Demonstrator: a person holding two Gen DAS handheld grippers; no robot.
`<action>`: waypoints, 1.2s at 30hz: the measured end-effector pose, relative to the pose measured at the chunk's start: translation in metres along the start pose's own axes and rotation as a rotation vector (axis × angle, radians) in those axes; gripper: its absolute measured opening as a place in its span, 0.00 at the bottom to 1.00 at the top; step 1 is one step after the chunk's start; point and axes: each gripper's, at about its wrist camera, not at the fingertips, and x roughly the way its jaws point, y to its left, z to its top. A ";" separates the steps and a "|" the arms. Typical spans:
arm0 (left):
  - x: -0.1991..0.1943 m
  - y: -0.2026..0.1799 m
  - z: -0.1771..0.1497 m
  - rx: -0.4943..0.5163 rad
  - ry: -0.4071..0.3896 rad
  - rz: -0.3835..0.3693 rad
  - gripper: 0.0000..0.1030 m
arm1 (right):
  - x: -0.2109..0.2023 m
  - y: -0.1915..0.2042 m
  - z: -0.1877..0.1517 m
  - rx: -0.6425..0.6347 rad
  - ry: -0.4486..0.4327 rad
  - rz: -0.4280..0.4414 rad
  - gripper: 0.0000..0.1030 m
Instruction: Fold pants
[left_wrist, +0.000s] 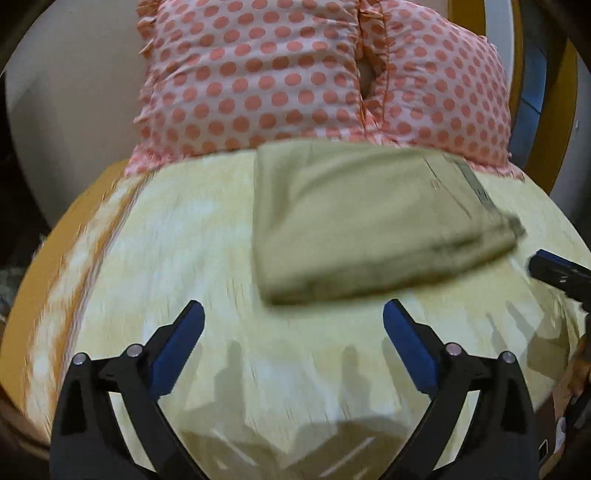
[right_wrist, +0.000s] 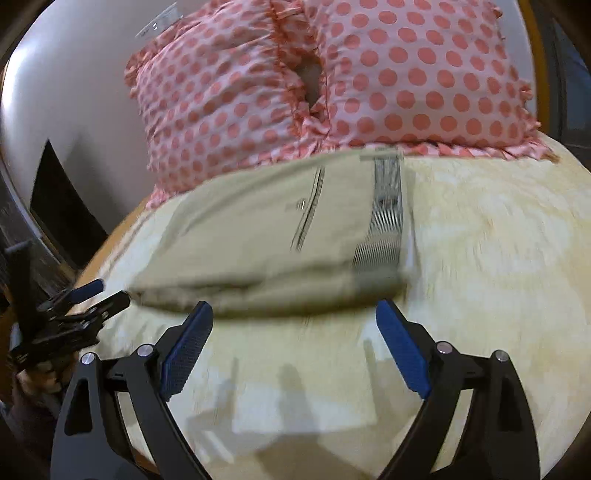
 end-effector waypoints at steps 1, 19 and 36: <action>-0.002 -0.001 -0.009 -0.001 0.013 0.007 0.95 | -0.004 0.001 -0.013 -0.001 0.005 -0.020 0.89; 0.001 -0.010 -0.041 -0.048 -0.035 0.034 0.98 | 0.010 0.041 -0.063 -0.143 -0.037 -0.260 0.99; 0.001 -0.009 -0.042 -0.045 -0.046 0.032 0.98 | 0.009 0.039 -0.063 -0.144 -0.043 -0.263 0.99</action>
